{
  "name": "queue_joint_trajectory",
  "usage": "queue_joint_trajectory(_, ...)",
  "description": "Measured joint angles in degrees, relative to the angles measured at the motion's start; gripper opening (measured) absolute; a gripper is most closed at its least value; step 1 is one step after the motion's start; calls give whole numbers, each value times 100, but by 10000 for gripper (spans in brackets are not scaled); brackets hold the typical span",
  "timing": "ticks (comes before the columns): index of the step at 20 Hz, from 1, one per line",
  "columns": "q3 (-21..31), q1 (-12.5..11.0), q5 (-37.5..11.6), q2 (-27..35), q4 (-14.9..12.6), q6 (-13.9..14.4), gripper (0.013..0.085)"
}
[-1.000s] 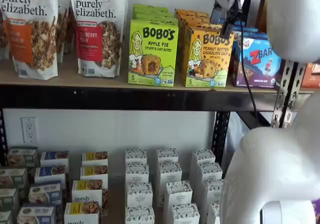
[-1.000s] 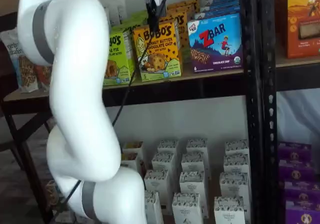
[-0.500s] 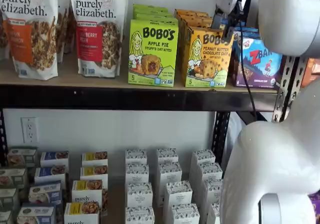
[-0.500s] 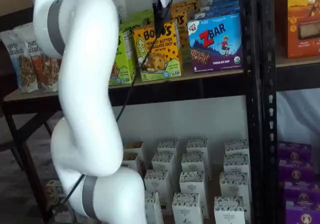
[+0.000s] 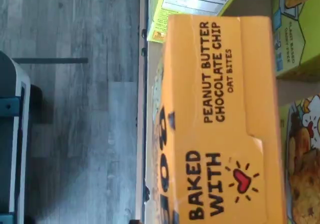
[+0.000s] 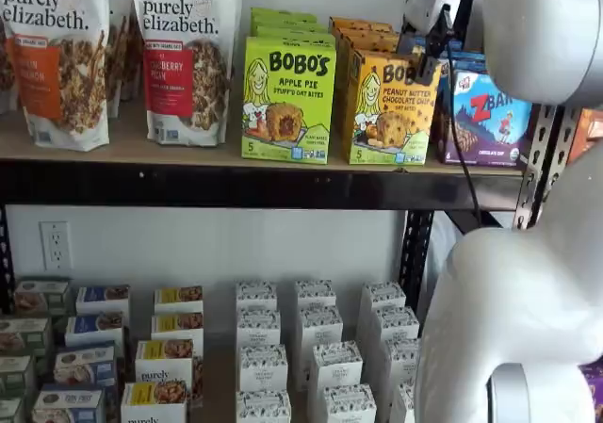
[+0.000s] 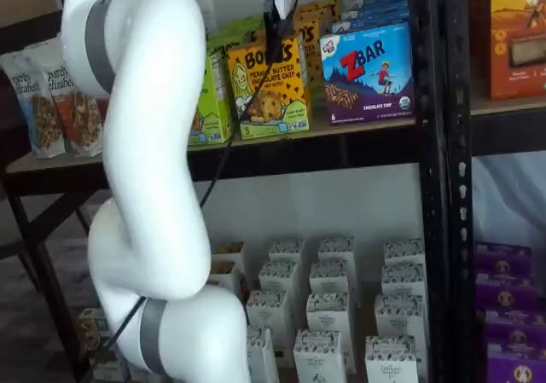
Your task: Pick up the orange box on the top shelf, the fifth box from the left
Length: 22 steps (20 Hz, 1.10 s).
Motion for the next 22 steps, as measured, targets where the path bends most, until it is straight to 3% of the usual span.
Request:
queue_joint_trajectory(4,-19,51,37,44,-101,26,850)
queue_joint_trajectory(8,21,71,10,48,-116,39,730)
queue_joint_trajectory(14,0,67,52,79,-60,46,610)
queue_joint_trajectory(22,8,60,38,70,-21,49,610)
